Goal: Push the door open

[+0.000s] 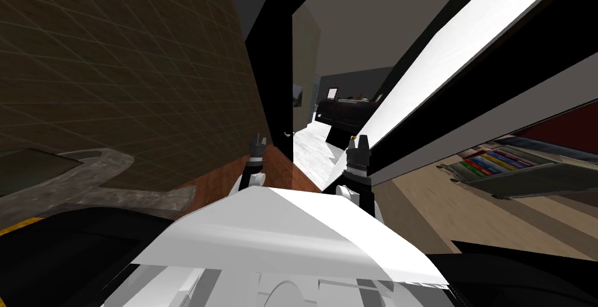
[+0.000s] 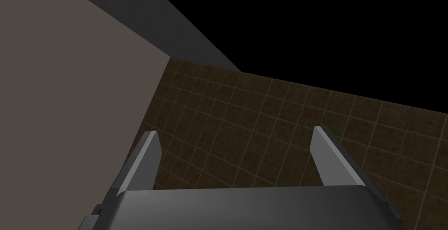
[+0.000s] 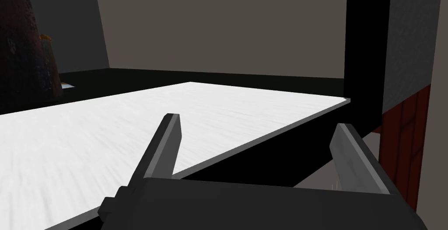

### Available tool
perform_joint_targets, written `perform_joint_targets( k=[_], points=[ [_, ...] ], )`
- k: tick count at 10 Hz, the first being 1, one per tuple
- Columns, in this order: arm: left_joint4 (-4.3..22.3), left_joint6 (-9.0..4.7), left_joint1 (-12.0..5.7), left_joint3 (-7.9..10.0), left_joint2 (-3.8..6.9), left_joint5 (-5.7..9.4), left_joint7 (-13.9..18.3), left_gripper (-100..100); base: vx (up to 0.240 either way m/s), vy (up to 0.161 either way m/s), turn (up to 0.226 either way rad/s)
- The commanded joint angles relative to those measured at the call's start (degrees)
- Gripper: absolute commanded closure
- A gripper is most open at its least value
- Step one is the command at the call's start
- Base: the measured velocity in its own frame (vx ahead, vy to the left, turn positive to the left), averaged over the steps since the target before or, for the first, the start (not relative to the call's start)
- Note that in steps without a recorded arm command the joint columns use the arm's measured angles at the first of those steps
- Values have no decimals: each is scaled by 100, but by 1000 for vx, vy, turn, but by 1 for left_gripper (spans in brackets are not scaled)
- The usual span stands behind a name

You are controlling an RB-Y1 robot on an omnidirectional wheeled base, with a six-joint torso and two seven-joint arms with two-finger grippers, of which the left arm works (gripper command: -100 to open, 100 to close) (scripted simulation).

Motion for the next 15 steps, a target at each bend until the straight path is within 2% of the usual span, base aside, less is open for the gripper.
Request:
perform_joint_targets(
  k=[1,7,8,12,13,15],
  points=[
    [286,-85,-100,-4,36,15,-5,-100,73,112,-169],
    [1360,-271,-488,-14,155,78,-16,-100,76,117,-152],
    [1360,-271,-488,-14,155,78,-16,-100,42,76,-68],
    [2063,-405,-767,-22,214,124,-24,-100,50,113,-166],
    [2113,-405,-767,-22,214,124,-24,-100,36,77,-50],
    [2487,-474,-910,-26,235,147,-28,-100,33,81,-140]
  ],
)
